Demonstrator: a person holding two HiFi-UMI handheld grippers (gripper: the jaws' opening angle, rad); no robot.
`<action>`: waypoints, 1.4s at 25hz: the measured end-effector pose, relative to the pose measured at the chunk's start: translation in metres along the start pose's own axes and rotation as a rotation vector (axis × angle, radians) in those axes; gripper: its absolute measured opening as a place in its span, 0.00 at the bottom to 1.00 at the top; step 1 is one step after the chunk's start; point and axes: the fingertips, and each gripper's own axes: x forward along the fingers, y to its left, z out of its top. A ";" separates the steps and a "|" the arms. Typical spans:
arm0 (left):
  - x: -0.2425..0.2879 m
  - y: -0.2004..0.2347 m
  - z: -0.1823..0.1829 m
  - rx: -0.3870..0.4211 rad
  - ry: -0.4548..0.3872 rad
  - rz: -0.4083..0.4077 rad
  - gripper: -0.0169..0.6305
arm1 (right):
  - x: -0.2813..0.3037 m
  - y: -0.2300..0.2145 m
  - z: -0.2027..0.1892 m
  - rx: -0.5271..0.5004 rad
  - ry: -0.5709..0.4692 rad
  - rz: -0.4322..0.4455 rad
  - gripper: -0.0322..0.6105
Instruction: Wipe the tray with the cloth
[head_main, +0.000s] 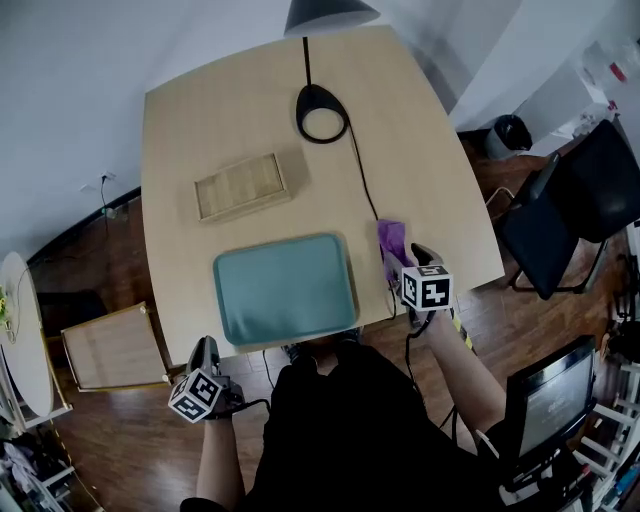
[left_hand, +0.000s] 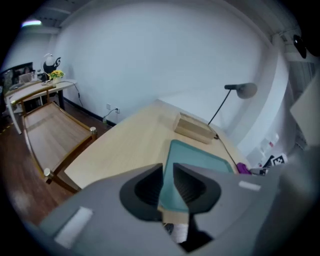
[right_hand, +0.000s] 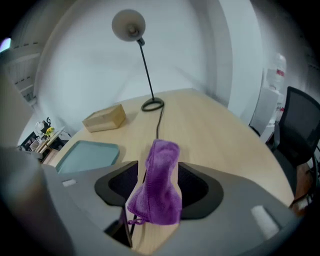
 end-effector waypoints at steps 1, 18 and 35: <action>-0.004 -0.002 0.003 0.008 -0.016 0.003 0.16 | -0.013 -0.002 0.009 0.005 -0.056 -0.005 0.44; -0.105 -0.075 0.084 0.267 -0.320 -0.361 0.15 | -0.219 0.149 0.076 0.104 -0.604 0.204 0.06; -0.249 -0.117 0.094 0.470 -0.540 -0.438 0.13 | -0.327 0.208 0.044 -0.058 -0.757 0.189 0.06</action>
